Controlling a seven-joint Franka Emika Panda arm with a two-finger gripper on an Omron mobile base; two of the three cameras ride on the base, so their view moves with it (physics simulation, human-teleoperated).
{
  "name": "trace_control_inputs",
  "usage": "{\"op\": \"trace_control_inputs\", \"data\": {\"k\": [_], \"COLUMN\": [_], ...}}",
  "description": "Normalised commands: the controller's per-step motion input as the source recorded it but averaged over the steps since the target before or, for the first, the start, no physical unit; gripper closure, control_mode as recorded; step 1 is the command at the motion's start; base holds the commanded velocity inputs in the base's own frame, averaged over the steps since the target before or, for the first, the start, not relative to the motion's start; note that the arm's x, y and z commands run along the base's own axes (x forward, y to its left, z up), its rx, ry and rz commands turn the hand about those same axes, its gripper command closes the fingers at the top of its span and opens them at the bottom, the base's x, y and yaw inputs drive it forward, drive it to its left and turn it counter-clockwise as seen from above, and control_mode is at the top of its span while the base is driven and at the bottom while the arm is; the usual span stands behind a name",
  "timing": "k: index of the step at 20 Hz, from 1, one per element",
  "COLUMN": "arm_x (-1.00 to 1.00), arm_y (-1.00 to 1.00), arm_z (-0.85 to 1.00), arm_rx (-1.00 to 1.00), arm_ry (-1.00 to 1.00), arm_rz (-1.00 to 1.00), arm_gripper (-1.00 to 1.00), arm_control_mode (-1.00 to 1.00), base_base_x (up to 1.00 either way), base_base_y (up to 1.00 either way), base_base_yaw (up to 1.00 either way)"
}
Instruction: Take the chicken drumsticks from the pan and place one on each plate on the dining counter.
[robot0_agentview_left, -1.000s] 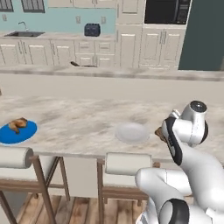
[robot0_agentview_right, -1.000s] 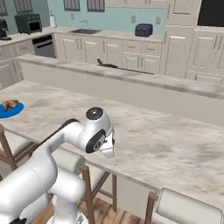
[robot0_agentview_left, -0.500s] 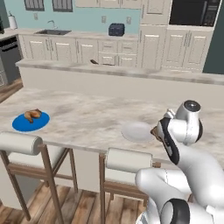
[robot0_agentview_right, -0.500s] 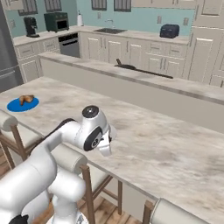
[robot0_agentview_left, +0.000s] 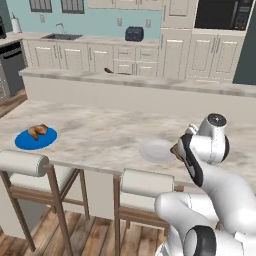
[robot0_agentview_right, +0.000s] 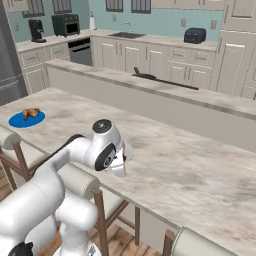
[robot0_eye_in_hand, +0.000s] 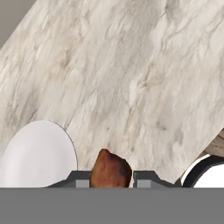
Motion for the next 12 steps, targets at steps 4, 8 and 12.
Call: {"op": "trace_control_inputs", "data": {"k": [4, 8, 12], "arm_x": [0.45, 1.00, 1.00], "arm_y": [0.00, 0.07, 0.20], "arm_z": [0.00, 0.00, -0.10], "arm_rx": [0.10, 0.14, 0.08], "arm_ry": [0.00, 0.00, 0.17], "arm_rz": [0.16, 0.06, 0.08], "arm_gripper": [1.00, 1.00, 1.00], "arm_control_mode": [-1.00, -1.00, -1.00], "base_base_x": [0.00, 0.00, 0.00], "base_base_y": [0.00, 0.00, 0.00], "base_base_yaw": [0.00, 0.00, 0.00]}}
